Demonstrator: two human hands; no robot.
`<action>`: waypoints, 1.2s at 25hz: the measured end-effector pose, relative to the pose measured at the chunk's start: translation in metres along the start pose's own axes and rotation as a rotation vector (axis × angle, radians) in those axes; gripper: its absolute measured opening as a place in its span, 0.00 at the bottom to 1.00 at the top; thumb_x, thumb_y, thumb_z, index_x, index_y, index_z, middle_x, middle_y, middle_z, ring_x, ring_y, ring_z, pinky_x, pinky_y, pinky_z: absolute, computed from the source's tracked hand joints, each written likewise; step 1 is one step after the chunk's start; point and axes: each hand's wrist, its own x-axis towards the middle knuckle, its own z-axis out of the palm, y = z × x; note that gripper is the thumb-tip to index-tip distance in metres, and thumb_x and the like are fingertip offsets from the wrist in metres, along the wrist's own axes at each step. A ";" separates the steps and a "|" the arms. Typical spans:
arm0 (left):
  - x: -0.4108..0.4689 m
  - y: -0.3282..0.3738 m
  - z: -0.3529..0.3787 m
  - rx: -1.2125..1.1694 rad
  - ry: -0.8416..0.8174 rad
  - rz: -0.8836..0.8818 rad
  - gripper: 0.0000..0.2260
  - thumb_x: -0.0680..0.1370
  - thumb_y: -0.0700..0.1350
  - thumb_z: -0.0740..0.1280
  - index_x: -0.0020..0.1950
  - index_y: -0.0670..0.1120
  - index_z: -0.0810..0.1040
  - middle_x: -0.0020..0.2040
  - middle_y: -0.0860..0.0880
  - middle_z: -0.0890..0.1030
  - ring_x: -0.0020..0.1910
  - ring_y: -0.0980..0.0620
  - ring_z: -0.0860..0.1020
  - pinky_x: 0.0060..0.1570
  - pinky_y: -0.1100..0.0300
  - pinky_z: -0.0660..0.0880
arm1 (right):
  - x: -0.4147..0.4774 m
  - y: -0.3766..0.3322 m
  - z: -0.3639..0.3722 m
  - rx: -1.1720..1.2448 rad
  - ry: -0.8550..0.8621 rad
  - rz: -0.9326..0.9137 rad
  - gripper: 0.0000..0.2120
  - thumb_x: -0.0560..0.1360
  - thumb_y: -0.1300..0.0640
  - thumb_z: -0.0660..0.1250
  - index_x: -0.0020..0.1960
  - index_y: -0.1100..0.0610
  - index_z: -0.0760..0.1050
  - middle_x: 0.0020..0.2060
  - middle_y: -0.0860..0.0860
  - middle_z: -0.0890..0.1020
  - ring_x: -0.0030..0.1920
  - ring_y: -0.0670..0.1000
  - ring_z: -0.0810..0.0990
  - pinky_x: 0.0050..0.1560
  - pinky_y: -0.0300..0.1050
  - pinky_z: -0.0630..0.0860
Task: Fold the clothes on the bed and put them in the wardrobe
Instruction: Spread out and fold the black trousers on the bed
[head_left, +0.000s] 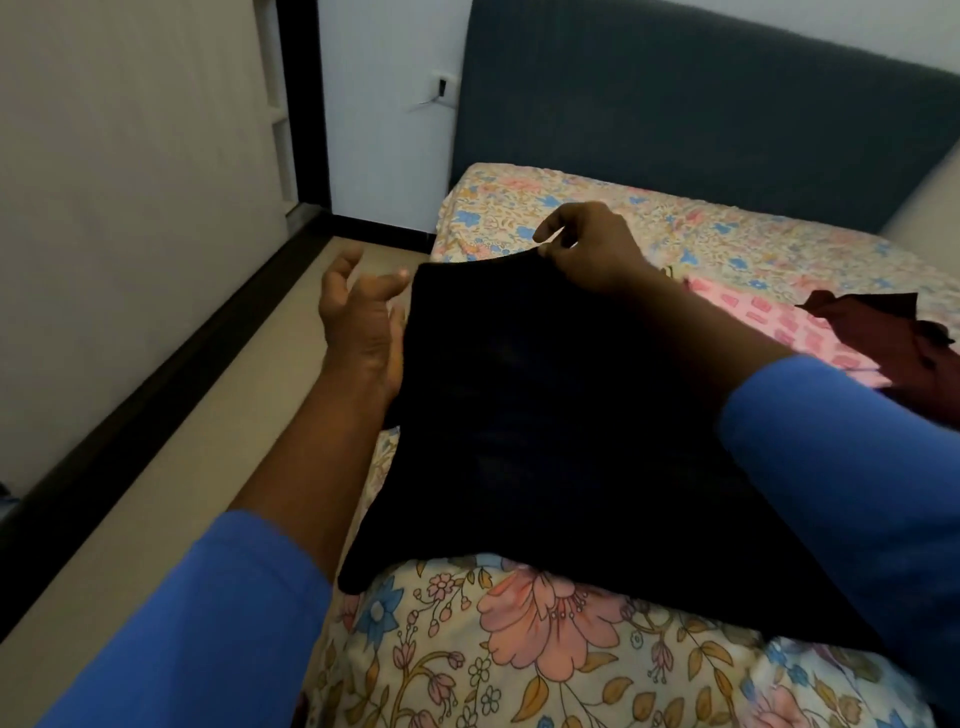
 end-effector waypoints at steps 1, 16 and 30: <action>0.000 -0.009 0.001 0.128 0.034 -0.005 0.22 0.76 0.36 0.72 0.66 0.52 0.75 0.63 0.51 0.75 0.59 0.54 0.75 0.53 0.57 0.74 | 0.015 0.010 0.020 -0.058 0.026 0.042 0.04 0.79 0.55 0.70 0.54 0.49 0.80 0.49 0.50 0.84 0.52 0.52 0.82 0.54 0.48 0.78; -0.044 -0.040 -0.026 1.863 -0.750 0.291 0.08 0.73 0.58 0.75 0.41 0.60 0.78 0.53 0.56 0.78 0.57 0.51 0.79 0.58 0.49 0.76 | -0.214 0.114 -0.002 -0.421 -0.162 0.020 0.22 0.83 0.43 0.58 0.74 0.47 0.68 0.68 0.51 0.74 0.67 0.54 0.73 0.68 0.56 0.68; -0.051 -0.055 0.002 1.563 -0.767 0.284 0.02 0.83 0.50 0.64 0.51 0.55 0.74 0.44 0.55 0.79 0.44 0.53 0.79 0.47 0.52 0.77 | -0.171 0.186 -0.067 -0.438 -0.343 0.363 0.20 0.80 0.52 0.69 0.71 0.47 0.73 0.66 0.51 0.78 0.62 0.54 0.79 0.59 0.52 0.77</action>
